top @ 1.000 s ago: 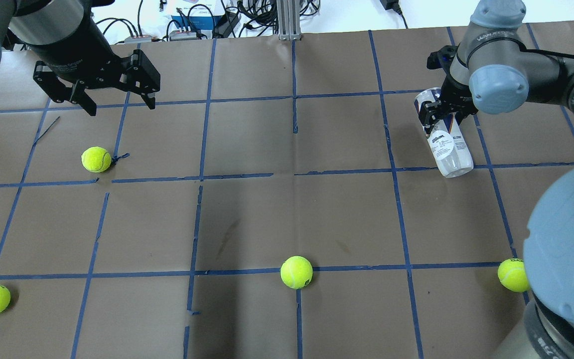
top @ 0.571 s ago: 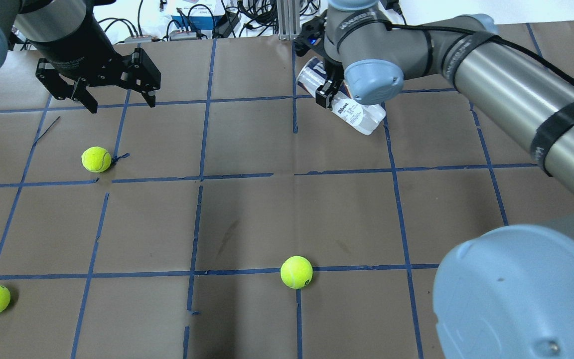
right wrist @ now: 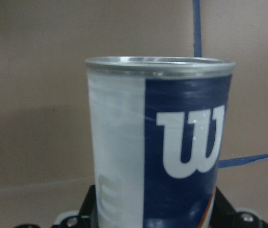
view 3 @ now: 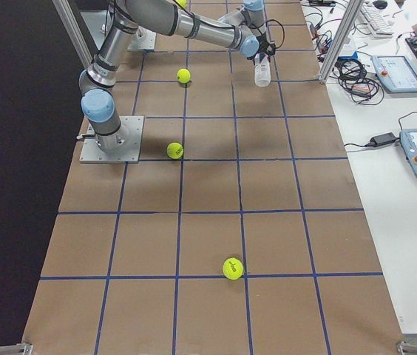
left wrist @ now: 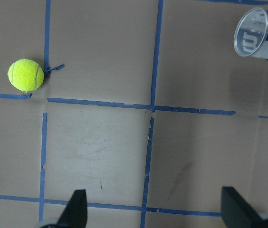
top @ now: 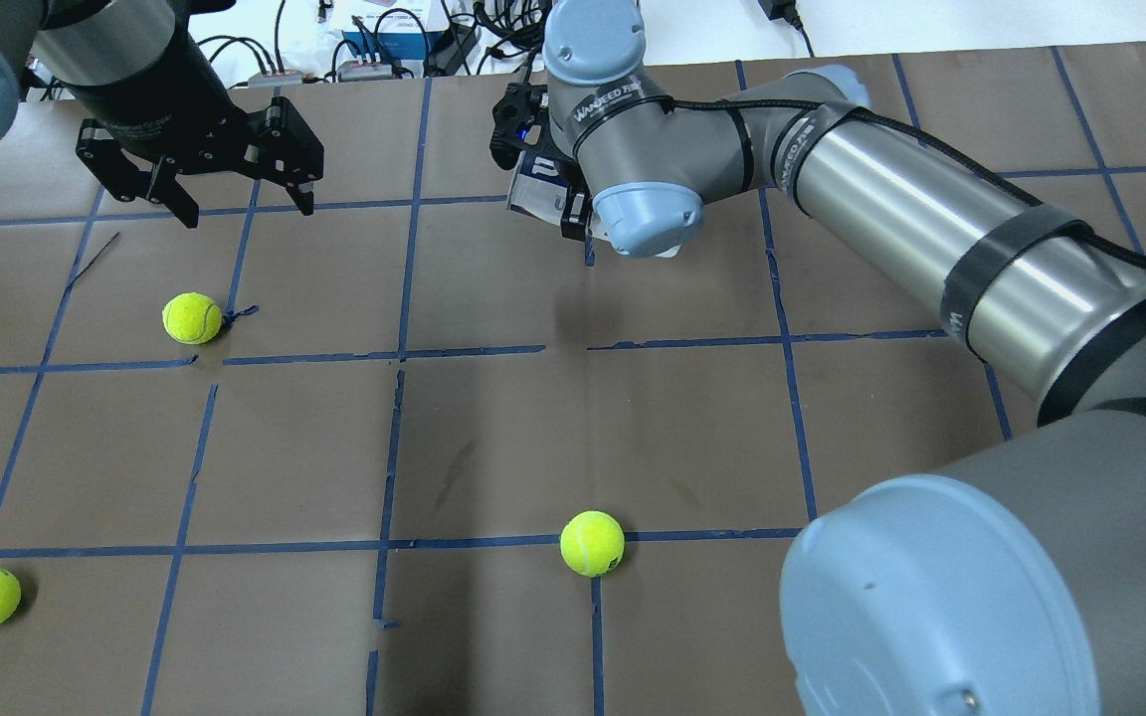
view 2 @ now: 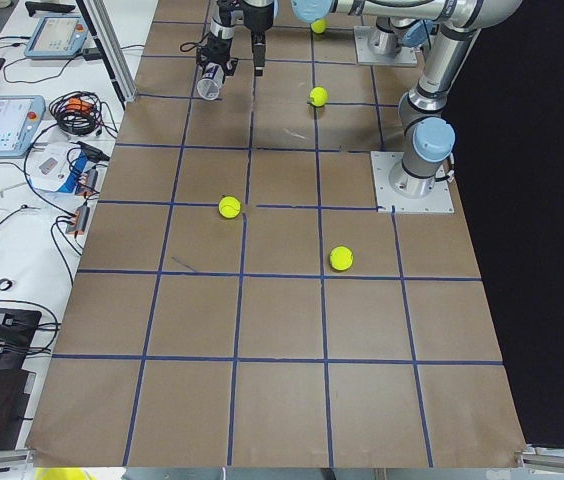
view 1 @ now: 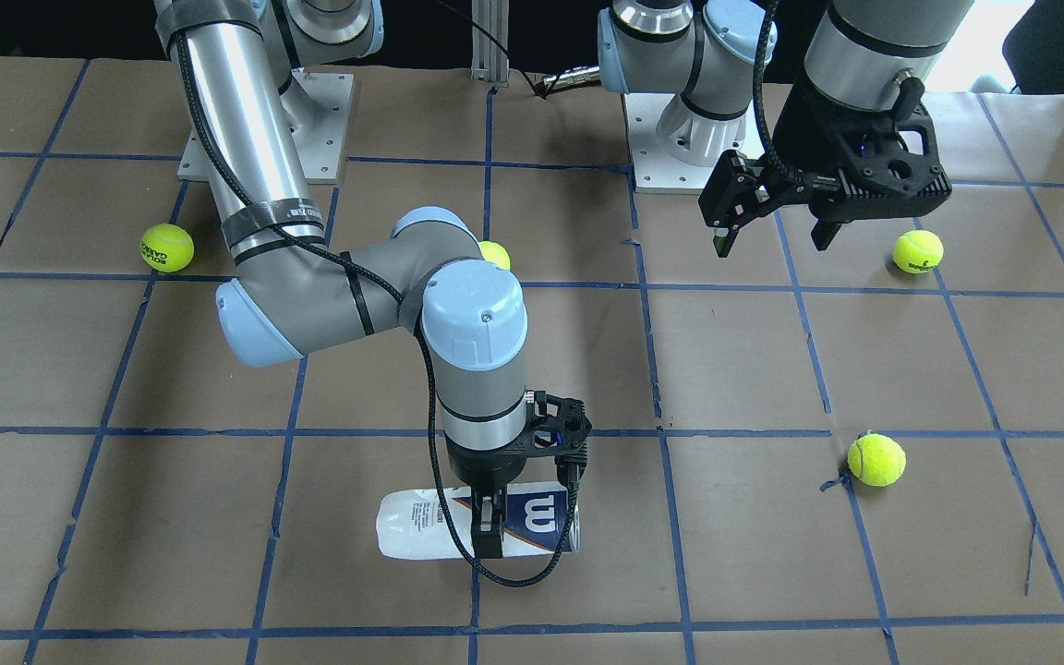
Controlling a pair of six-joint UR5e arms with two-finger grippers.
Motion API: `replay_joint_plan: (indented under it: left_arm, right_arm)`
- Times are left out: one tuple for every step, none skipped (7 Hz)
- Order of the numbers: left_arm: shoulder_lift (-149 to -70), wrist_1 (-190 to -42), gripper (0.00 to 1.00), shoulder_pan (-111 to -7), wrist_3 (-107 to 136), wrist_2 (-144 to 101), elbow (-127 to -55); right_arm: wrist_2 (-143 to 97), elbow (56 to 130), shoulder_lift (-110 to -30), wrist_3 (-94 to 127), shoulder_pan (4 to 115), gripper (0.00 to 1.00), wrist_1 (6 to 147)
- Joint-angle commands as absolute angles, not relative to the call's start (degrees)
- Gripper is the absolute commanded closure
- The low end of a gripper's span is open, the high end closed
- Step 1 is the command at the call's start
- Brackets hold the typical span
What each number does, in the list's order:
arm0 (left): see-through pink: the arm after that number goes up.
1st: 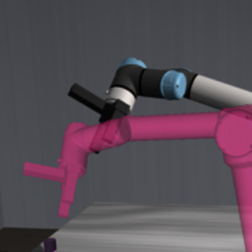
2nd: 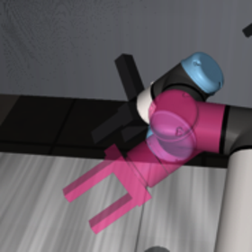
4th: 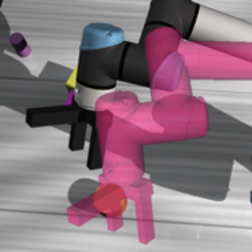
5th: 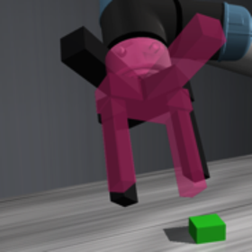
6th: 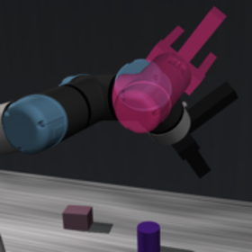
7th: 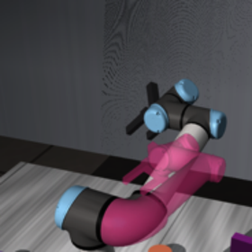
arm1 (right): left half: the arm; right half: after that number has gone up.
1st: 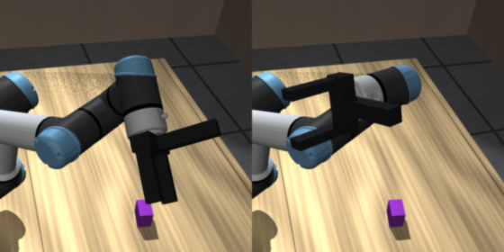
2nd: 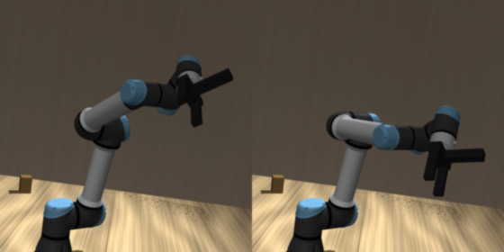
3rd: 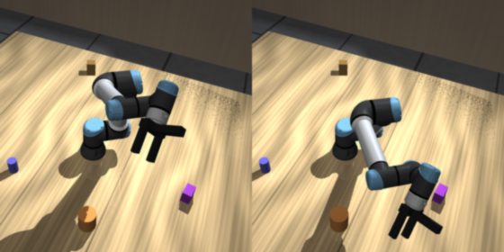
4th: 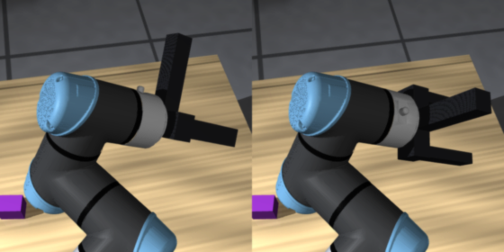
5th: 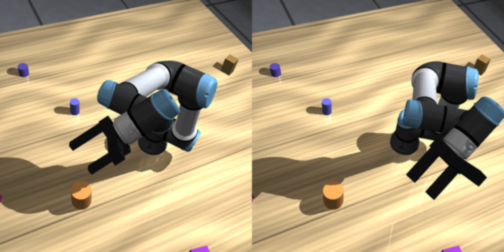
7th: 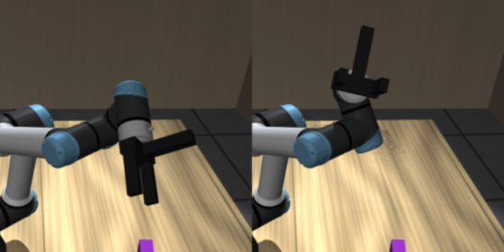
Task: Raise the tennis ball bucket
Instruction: 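Lift the can with the right gripper and carry it toward the table center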
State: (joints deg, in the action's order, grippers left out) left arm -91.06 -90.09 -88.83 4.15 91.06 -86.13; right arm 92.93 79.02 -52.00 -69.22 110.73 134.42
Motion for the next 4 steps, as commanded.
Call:
replay_joint_plan:
  left_arm:
    - [-91.0, -90.1, 0.0, -88.8, 4.0, 91.1, -86.2]
    - [-91.0, -89.9, 0.0, -88.9, 3.6, 91.3, -86.7]
    - [-91.0, -90.1, 0.0, -88.9, 3.6, 91.3, -86.7]
    - [-91.0, -90.1, 0.0, -88.9, 3.6, 91.3, -86.7]
  right_arm:
    - [94.3, 79.2, -50.4, -73.7, 110.8, 0.23, 135.2]
    - [94.4, 79.3, -50.1, -73.5, 110.8, 0.0, 135.3]
    - [93.9, 79.7, -50.2, -73.2, 110.8, 0.0, 135.4]
    - [93.7, 80.0, -50.3, -72.6, 110.8, 0.0, 135.5]
